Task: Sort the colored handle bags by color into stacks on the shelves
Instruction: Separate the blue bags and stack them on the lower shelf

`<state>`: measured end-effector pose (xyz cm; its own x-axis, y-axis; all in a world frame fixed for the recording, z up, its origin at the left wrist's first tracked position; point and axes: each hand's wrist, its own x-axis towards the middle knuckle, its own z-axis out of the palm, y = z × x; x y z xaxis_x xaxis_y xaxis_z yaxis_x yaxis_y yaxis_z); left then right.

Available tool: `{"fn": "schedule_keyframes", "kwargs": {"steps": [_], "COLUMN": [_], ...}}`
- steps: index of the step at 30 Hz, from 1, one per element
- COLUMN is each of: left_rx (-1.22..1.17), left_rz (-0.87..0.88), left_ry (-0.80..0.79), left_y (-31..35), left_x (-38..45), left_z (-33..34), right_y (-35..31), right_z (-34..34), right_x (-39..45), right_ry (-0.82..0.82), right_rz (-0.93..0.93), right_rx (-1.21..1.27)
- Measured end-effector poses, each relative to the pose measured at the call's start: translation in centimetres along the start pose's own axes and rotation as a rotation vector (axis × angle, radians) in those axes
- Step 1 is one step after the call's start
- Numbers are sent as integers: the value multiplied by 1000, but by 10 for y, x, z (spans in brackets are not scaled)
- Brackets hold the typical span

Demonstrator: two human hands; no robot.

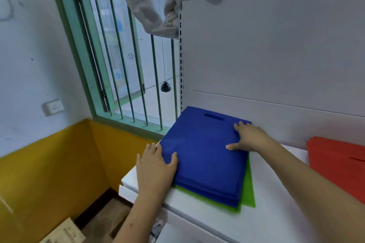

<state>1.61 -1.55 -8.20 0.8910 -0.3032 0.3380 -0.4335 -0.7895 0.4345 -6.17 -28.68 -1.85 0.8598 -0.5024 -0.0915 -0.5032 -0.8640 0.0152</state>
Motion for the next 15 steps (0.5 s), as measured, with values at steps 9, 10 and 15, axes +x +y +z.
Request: {"fn": "schedule_keyframes", "kwargs": {"steps": [9,10,15], "left_rx": [270,192,-483], "left_rz": [181,192,252], "left_ry": [-235,-240,-271], "left_y": [30,34,57], "left_x": [7,9,4], "left_z": [-38,-46,-90], "right_y": [-32,-28,2], "right_z": [12,11,-23], "right_x": [-42,-52,-128], "right_ry": [333,369,486], "right_rz": [188,190,221], "right_rx": [106,246,569]}}
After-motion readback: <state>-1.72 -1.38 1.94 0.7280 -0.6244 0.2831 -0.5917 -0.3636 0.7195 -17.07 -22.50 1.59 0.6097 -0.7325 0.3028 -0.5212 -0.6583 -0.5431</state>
